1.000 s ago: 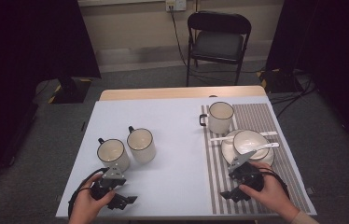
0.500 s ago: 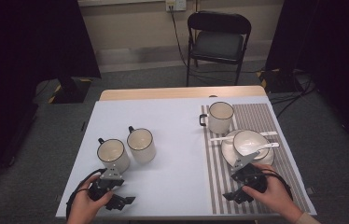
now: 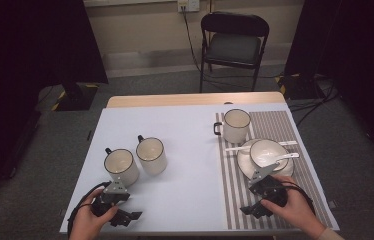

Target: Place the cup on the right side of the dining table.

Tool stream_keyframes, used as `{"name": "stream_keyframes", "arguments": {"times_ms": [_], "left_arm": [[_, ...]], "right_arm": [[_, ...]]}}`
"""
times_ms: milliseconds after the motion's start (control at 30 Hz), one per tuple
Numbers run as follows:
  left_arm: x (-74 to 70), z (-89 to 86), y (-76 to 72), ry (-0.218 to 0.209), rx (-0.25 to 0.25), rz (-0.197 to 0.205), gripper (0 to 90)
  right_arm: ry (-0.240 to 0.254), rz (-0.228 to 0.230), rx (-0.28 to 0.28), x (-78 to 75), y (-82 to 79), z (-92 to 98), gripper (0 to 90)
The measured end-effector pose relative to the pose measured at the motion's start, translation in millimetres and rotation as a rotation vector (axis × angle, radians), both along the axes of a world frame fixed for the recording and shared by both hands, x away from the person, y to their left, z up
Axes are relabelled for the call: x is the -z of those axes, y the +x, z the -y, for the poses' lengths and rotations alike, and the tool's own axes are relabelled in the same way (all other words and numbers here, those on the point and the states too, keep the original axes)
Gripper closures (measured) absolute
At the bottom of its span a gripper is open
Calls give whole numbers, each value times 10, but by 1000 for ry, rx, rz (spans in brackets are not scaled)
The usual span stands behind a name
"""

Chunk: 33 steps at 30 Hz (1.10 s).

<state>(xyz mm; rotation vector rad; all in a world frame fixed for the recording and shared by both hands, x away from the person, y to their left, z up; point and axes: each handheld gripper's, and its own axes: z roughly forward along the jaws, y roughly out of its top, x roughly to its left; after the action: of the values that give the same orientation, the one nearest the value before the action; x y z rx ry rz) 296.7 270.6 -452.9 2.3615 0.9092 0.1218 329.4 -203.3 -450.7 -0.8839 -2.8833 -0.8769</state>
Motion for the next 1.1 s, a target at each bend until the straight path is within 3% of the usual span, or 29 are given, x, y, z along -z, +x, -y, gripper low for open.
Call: {"name": "stream_keyframes", "arguments": {"times_ms": [367, 1100], "left_arm": [[19, -99, -8, -21, -24, 3, 192], [54, -209, -33, -13, -25, 11, 192]], "right_arm": [[-5, 0, -6, 13, -13, 2, 174], [-3, 9, 6, 19, -34, 123, 179]]}}
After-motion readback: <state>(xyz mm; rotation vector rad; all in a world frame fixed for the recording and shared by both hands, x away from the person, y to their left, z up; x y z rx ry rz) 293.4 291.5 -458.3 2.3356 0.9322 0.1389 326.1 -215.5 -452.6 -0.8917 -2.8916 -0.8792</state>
